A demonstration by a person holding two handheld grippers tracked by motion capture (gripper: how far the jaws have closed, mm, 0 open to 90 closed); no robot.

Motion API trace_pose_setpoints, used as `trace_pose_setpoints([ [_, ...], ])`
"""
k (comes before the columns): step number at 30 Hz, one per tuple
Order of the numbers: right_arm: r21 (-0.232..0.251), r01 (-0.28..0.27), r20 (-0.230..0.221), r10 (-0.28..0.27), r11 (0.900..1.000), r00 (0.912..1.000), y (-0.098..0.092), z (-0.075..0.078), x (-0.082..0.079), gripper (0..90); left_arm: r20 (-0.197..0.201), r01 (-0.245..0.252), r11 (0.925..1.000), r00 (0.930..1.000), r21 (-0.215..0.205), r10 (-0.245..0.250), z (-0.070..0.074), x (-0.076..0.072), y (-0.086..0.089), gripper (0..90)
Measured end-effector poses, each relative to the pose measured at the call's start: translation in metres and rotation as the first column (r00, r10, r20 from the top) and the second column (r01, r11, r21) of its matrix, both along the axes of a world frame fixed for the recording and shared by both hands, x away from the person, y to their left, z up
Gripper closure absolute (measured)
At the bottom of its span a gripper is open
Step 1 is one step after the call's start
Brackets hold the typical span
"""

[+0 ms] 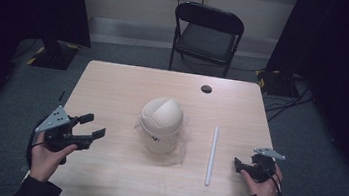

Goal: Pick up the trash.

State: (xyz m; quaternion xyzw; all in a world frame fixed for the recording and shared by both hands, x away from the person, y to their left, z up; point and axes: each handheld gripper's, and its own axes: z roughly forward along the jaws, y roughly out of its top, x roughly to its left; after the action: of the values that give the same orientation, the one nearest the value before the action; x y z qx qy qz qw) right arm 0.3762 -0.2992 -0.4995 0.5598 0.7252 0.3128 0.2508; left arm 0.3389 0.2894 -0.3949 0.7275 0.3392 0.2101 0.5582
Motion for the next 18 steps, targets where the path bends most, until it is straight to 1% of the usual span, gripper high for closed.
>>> trace_pose_setpoints([
  [1, 0.000, 0.000, 0.000, 0.000, 1.000, 1.0000, 0.000, 0.000, 0.000, 12.1, -0.002, 0.010, 0.9999, 0.9999, -0.006, -0.010, 0.001, 0.001, -0.002, 28.0],
  [2, 0.000, 0.000, 0.000, 0.000, 1.000, 1.0000, 0.000, 0.000, 0.000, 12.1, -0.002, 0.010, 0.9999, 0.9999, -0.006, -0.010, 0.001, 0.001, -0.002, 27.7],
  [4, 0.000, 0.000, 0.000, 0.000, 1.000, 1.0000, 0.000, 0.000, 0.000, 12.0, 0.002, 0.030, 0.9995, 0.9995, 0.007, -0.030, 0.004, 0.003, -0.007, 27.4],
  [6, 0.000, 0.000, 0.000, 0.000, 1.000, 1.0000, 0.000, 0.000, 0.000, 12.1, 0.004, 0.048, 0.9989, 0.9989, 0.003, -0.048, 0.006, 0.005, -0.012, 27.4],
  [7, 0.000, 0.001, -0.001, -0.001, 1.000, 1.0000, 0.000, 0.000, 0.000, 12.1, 0.004, 0.068, 0.9977, 0.9977, 0.004, -0.068, 0.007, 0.007, -0.016, 27.4],
  [8, 0.001, 0.001, -0.001, -0.001, 1.000, 1.0000, 0.000, 0.000, 0.000, 12.1, 0.004, 0.068, 0.9977, 0.9977, 0.004, -0.068, 0.007, 0.007, -0.016, 27.3],
  [10, 0.001, 0.001, -0.001, -0.001, 1.000, 1.0000, 0.000, 0.000, 0.000, 12.0, 0.006, 0.083, 0.9965, 0.9965, 0.006, -0.083, 0.009, 0.010, -0.020, 27.3],
  [11, 0.000, 0.000, 0.000, 0.000, 1.000, 1.0000, 0.000, 0.000, 0.000, 12.1, 0.004, 0.097, 0.9952, 0.9952, 0.013, -0.098, 0.009, 0.012, -0.025, 27.2],
  [12, 0.000, 0.000, 0.000, 0.000, 1.000, 1.0000, 0.000, 0.000, 0.000, 12.1, 0.004, 0.097, 0.9952, 0.9952, 0.013, -0.098, 0.009, 0.012, -0.025, 27.0],
  [14, 0.000, 0.000, 0.000, 0.000, 1.000, 1.0000, 0.000, 0.000, 0.000, 12.0, 0.001, 0.115, 0.9931, 0.9933, 0.022, -0.115, 0.011, 0.015, -0.031, 26.9],
  [18, 0.000, 0.000, 0.000, 0.000, 1.000, 1.0000, 0.000, 0.000, 0.000, 12.1, 0.001, 0.137, 0.9903, 0.9906, 0.024, -0.137, 0.013, 0.020, -0.038, 26.8],
])
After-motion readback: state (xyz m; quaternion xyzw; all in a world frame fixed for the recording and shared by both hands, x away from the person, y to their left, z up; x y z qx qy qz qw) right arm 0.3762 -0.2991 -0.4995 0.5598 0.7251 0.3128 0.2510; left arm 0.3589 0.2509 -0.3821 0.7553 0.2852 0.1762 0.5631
